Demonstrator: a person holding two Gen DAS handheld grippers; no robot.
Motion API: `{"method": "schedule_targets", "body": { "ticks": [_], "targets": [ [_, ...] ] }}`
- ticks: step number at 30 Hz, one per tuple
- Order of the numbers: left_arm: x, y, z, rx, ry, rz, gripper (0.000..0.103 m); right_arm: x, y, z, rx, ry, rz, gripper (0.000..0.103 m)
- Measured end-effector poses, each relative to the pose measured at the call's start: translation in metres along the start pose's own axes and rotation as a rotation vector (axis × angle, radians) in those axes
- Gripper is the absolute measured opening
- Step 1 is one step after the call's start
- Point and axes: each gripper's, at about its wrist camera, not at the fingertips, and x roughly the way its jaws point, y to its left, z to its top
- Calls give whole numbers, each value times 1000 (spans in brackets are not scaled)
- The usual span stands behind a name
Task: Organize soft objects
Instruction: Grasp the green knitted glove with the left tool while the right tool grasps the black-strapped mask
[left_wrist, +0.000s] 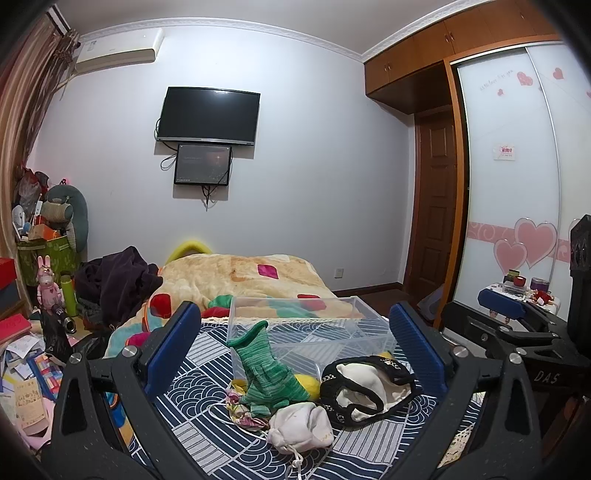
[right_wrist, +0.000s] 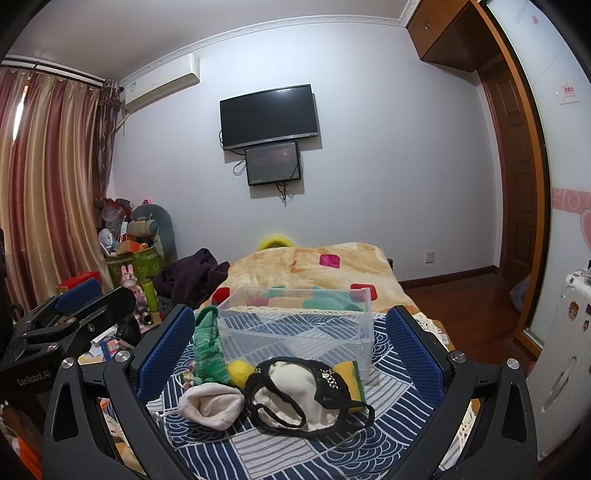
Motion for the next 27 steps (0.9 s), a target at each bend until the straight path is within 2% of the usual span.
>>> {"method": "schedule_targets", "body": {
  "ticks": [3, 9, 12, 18, 19, 22, 27],
  "targets": [
    [3, 1, -1, -7, 11, -1, 103, 1, 1, -1, -4, 2, 0, 103],
    [18, 15, -9, -57, 84, 0, 103, 11, -2, -9, -21, 31, -19, 103],
    [35, 28, -18, -92, 150, 22, 103, 21, -9, -17, -19, 64, -40, 103],
    [68, 47, -35, -132, 213, 35, 103, 47, -24, -36, 15, 164, -45, 103],
    [73, 49, -38, -131, 210, 32, 101, 49, -25, -39, 19, 178, -39, 103],
    [87, 51, -46, -141, 283, 16, 86, 57, -26, -45, 28, 222, -11, 98],
    [110, 57, -61, -188, 340, -16, 78, 72, -27, -59, 41, 302, 27, 82]
  ]
}}
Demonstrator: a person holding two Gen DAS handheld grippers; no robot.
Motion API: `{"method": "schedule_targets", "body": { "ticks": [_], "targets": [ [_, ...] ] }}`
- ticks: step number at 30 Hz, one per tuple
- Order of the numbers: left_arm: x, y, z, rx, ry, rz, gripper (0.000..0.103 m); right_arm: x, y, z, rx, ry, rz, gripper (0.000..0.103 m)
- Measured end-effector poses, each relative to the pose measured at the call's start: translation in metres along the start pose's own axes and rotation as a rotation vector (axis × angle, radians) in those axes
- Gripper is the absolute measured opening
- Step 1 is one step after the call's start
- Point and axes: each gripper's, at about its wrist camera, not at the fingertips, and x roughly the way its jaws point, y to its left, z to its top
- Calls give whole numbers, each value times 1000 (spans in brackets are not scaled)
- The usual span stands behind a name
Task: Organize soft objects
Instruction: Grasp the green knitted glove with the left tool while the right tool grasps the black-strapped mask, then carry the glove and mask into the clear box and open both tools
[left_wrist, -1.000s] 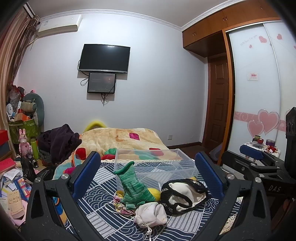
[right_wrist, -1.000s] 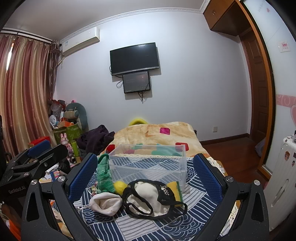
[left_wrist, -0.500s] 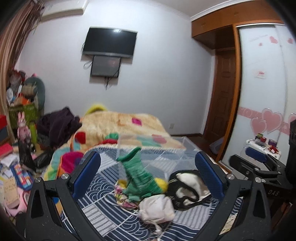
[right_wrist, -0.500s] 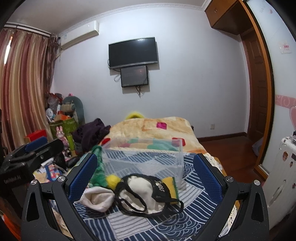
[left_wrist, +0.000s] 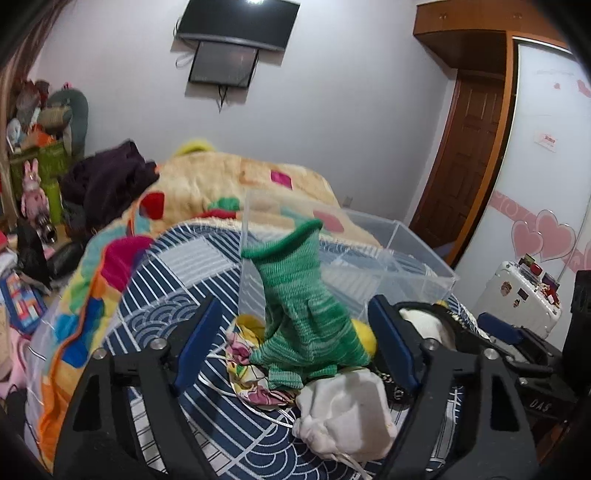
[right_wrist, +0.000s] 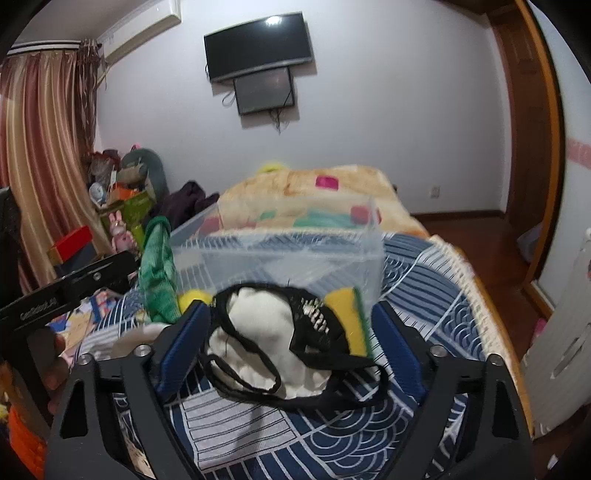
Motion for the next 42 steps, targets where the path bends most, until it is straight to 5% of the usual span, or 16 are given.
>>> {"method": "schedule_targets", "body": {
  "ticks": [7, 14, 17, 34, 42],
  "targets": [
    [21, 4, -13, -5, 93, -28, 56, 15, 1, -10, -39, 73, -31, 61],
    [20, -1, -18, 32, 89, -22, 31, 17, -7, -9, -17, 82, -83, 25],
    [17, -4, -18, 48, 81, -10, 19, 13, -9, -8, 2, 67, -87, 16],
    [-35, -3, 17, 33, -61, -50, 10, -31, 7, 30, -27, -133, -46, 12],
    [-28, -5, 42, 61, -58, -48, 10, -41, 10, 61, -49, -225, -61, 12]
  ]
}}
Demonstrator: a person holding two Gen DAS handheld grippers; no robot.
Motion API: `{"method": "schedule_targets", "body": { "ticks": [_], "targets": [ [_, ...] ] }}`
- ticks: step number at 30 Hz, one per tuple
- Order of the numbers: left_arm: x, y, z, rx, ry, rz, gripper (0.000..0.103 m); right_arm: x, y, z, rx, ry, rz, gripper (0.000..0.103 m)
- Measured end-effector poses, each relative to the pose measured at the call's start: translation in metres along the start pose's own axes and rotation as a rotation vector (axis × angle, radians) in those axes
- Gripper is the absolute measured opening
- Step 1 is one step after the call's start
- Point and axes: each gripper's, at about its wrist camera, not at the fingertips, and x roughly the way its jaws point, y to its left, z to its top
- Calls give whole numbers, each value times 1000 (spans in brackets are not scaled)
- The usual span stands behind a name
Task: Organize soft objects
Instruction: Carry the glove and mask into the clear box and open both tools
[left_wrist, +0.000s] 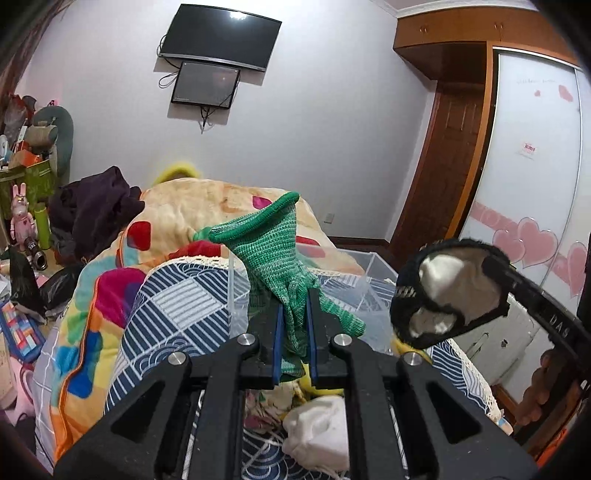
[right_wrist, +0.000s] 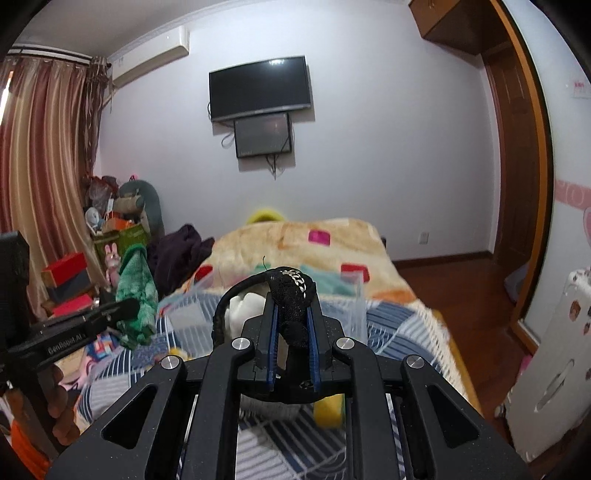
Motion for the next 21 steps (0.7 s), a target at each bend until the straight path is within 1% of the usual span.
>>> {"method": "schedule_targets", "body": {
  "ticks": [6, 9, 11, 13, 15, 21],
  "targets": [
    [22, 5, 24, 21, 34, -6, 10, 18, 7, 18, -30, -35, -42, 12],
    [36, 6, 32, 30, 56, 3, 10, 31, 10, 21, -40, -38, -66, 12],
    [50, 9, 36, 24, 86, 5, 10, 39, 10, 21, -36, -33, -74, 12],
    [67, 13, 37, 15, 129, 13, 10, 49, 10, 20, -37, -18, -84, 12],
    [81, 14, 37, 18, 155, 36, 10, 59, 8, 17, -36, 6, -89, 12],
    [117, 13, 32, 51, 241, 79, 10, 90, 4, 2, -39, 125, -58, 12]
  ]
}}
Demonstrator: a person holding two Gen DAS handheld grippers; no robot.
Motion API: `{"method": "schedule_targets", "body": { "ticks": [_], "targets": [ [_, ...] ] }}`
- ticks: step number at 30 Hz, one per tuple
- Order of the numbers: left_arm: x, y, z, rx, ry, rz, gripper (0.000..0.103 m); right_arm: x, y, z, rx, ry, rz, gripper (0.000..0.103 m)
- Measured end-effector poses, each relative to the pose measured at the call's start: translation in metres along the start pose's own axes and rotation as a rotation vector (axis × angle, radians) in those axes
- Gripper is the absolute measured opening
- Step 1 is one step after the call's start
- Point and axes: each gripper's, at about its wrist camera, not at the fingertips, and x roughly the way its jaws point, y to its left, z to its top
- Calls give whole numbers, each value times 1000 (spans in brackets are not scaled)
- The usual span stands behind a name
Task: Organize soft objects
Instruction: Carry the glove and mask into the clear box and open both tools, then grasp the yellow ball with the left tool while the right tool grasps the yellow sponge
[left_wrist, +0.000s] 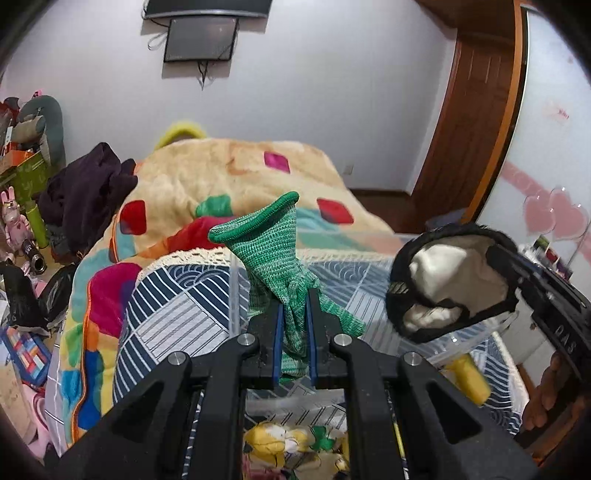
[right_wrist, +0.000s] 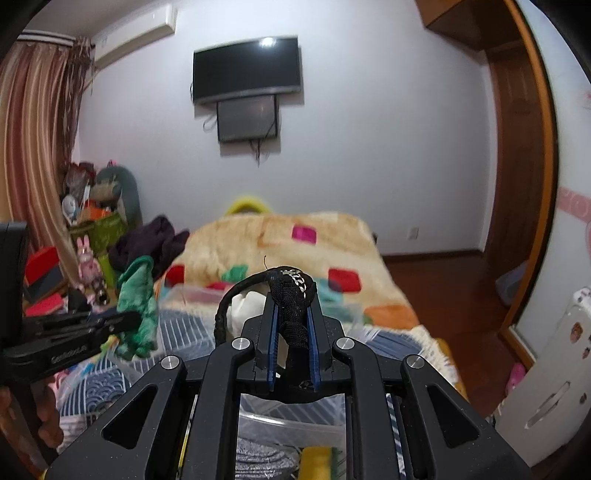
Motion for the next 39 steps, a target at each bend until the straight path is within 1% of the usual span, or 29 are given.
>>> {"method": "schedule_targets", "body": {
  "ticks": [6, 8, 11, 13, 16, 19, 21, 23, 25, 27, 28, 29, 31, 35, 39],
  "targets": [
    [30, -12, -1, 61, 104, 11, 10, 25, -6, -12, -8, 137, 25, 12],
    [37, -13, -2, 64, 134, -3, 10, 30, -8, -13, -17, 166, 21, 13],
    [41, -18, -3, 94, 141, 9, 10, 36, -9, -17, -30, 209, 16, 13],
    [40, -23, -4, 107, 146, 4, 11, 39, -9, -18, -38, 228, 16, 16],
    [40, -27, -6, 128, 150, 8, 18, 39, -9, -22, -50, 244, 11, 19],
    [35, -28, -8, 123, 143, -3, 25, 33, -9, -23, -58, 235, 10, 29],
    [30, -27, -9, 113, 139, -24, 29, 27, -7, -22, -69, 215, 8, 40],
    [24, -27, -10, 107, 135, -40, 32, 21, -7, -18, -75, 193, 6, 45],
    [14, -28, -11, 107, 117, -43, 32, 12, -8, -15, -74, 166, 8, 47],
    [3, -29, -11, 108, 94, -42, 37, 4, -8, -11, -63, 139, 18, 52],
    [-5, -30, -12, 109, 73, -41, 43, -2, -10, -10, -56, 125, 21, 54],
    [-11, -31, -13, 111, 57, -40, 48, -6, -11, -9, -52, 112, 23, 58],
    [-23, -33, -16, 116, 25, -38, 53, -17, -13, -9, -46, 84, 19, 62],
    [-40, -38, -25, 126, -9, -51, 58, -33, -20, -13, -22, 55, 21, 69],
    [-46, -44, -38, 125, -12, -65, 61, -37, -27, -25, -3, 64, 12, 73]
  ]
}}
